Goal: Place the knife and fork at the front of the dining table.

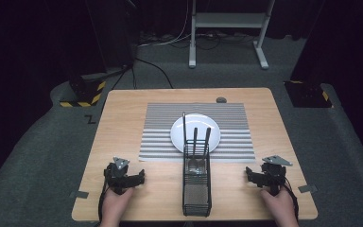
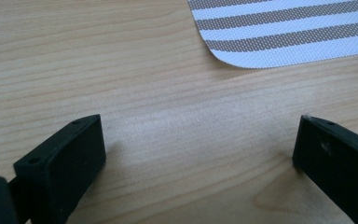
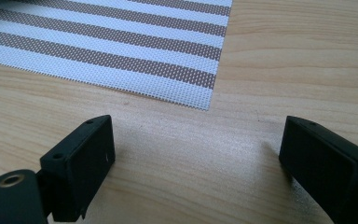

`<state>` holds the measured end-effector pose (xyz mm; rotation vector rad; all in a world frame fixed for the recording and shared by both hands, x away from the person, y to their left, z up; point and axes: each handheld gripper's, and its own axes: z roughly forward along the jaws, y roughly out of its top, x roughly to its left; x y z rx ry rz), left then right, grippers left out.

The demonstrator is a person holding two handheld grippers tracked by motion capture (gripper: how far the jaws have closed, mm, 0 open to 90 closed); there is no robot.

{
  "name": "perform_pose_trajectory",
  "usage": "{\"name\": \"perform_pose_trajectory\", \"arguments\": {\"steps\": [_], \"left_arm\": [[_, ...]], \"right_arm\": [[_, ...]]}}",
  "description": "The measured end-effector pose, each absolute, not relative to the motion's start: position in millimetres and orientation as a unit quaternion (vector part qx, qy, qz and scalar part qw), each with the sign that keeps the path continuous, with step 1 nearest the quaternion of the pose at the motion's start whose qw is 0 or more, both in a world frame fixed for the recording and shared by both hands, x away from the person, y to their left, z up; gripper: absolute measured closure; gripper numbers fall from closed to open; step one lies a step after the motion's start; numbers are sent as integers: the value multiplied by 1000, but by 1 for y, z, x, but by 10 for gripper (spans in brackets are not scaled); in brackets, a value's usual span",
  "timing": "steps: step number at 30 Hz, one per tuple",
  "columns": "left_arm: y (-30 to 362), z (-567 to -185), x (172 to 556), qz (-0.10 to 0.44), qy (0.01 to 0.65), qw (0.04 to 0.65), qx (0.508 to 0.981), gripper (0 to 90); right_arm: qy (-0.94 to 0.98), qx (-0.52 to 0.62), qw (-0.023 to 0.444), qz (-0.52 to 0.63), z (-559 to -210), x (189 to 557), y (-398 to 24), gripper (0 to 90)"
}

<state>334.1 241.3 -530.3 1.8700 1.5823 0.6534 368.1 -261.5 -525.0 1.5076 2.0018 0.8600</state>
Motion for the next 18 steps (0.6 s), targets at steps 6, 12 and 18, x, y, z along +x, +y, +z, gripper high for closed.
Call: {"name": "perform_pose_trajectory", "arguments": {"steps": [6,12,18], "left_arm": [[241,-530,333,246,594,298,706,24],[240,-530,334,245,594,295,708,2],[241,-530,335,244,593,295,708,0]], "right_arm": [[734,550,243,315,-525,367,-261,101],[740,542,241,317,-525,369,-263,99],[739,543,240,318,-525,369,-263,99]]}}
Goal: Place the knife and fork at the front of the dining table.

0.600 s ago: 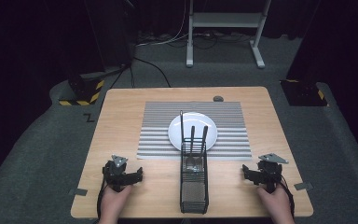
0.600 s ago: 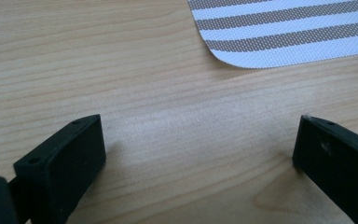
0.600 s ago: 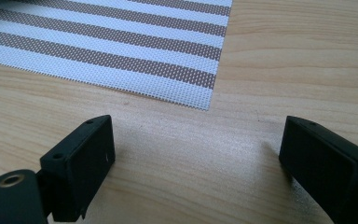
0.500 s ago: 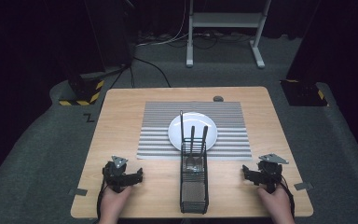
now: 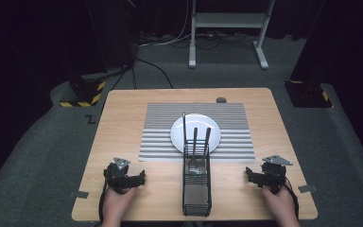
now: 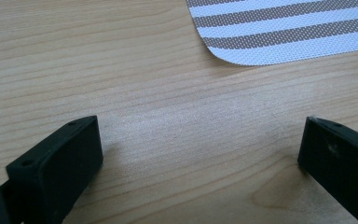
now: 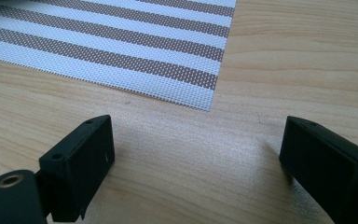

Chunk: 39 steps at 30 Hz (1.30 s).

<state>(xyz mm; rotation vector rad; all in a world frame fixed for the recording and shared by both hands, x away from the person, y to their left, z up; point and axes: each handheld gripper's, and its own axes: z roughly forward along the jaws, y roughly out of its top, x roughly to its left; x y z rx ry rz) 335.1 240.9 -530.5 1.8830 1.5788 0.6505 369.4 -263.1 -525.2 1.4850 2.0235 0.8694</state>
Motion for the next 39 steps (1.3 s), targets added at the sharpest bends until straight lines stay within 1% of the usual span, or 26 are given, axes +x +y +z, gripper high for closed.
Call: {"name": "perform_pose_trajectory", "arguments": {"steps": [15,24,31,35,39], "left_arm": [[244,-529,336,232,580,299,721,0],[246,-525,331,240,567,320,720,0],[246,-512,323,261,550,360,707,0],[240,-506,320,254,541,380,706,0],[234,-500,315,262,528,394,705,0]], "right_arm": [[739,544,240,317,-525,369,-263,99],[740,542,241,316,-525,369,-263,99],[742,541,240,315,-525,369,-263,100],[742,541,240,315,-525,369,-263,100],[743,540,239,315,-525,369,-263,99]]}}
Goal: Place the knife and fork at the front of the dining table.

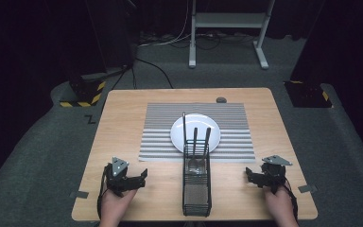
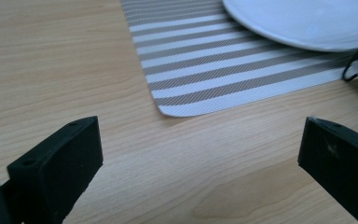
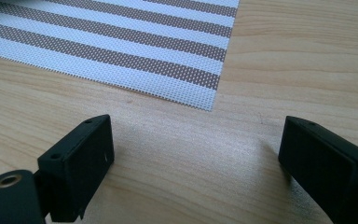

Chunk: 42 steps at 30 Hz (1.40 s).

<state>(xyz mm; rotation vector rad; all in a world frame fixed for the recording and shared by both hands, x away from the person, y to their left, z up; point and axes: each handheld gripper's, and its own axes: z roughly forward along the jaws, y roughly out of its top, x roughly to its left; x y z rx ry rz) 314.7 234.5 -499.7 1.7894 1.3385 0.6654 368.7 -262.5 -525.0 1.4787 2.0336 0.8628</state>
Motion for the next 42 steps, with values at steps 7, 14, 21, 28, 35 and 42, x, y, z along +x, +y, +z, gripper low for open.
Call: {"name": "perform_pose_trajectory", "arguments": {"steps": [7,14,21,28,35,42], "left_arm": [[228,-495,310,272,503,430,698,0],[220,-489,304,280,477,466,691,0],[217,-484,302,274,466,481,690,0],[209,-475,298,274,457,494,687,5],[192,-465,300,280,450,502,684,6],[177,-450,307,263,428,533,681,5]], "right_arm": [[743,538,239,317,-525,369,-262,99],[743,540,240,316,-525,369,-262,98],[744,538,240,316,-525,370,-261,98],[744,537,240,317,-525,370,-261,99],[743,539,240,315,-525,369,-261,101],[743,539,240,316,-525,369,-261,101]]}}
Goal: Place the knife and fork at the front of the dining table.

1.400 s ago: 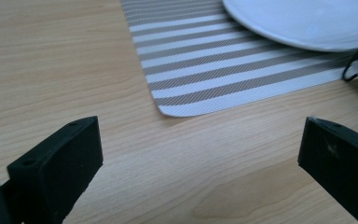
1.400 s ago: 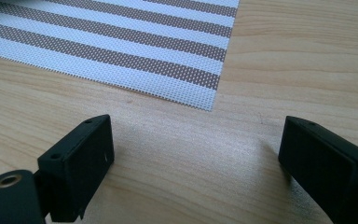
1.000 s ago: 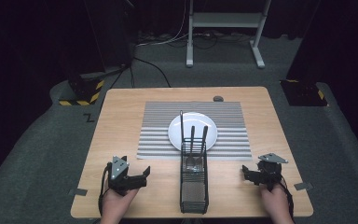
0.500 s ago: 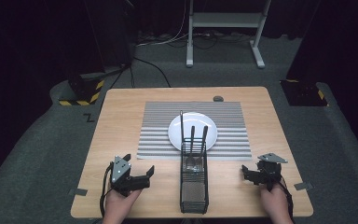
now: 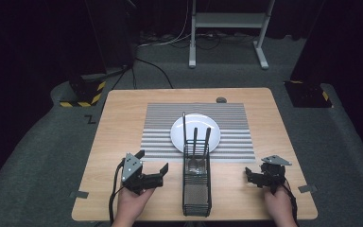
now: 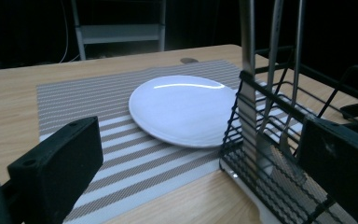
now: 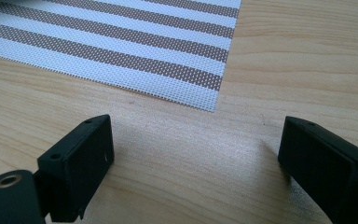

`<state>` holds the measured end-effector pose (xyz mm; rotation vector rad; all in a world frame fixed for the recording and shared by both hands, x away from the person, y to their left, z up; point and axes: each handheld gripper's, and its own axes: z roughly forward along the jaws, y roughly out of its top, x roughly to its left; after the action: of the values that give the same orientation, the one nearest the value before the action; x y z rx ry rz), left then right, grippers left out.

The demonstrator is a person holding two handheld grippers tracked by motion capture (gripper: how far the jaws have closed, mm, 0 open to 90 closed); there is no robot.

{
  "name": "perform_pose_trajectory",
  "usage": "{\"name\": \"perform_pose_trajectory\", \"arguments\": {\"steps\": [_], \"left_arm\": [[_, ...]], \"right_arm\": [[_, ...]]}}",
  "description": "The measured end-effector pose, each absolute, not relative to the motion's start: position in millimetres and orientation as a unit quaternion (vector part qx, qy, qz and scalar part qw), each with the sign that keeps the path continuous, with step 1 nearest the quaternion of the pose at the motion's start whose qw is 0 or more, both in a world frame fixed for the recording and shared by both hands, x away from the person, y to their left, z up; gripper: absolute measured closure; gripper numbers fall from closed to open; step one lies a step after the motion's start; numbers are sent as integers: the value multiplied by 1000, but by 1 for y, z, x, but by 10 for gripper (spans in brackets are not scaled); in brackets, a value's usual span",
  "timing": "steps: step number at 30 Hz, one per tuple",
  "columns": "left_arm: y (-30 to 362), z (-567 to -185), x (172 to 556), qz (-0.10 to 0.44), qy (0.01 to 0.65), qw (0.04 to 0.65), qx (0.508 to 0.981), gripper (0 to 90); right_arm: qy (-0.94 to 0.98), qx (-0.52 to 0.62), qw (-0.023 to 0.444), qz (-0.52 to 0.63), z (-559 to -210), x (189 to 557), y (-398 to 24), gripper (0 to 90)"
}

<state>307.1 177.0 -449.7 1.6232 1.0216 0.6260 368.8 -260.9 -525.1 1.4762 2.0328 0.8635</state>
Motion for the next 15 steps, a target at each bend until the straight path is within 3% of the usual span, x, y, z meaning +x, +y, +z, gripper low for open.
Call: {"name": "perform_pose_trajectory", "arguments": {"steps": [15], "left_arm": [[144,-430,326,282,396,554,676,45]], "right_arm": [[745,536,238,318,-525,369,-260,102]]}}
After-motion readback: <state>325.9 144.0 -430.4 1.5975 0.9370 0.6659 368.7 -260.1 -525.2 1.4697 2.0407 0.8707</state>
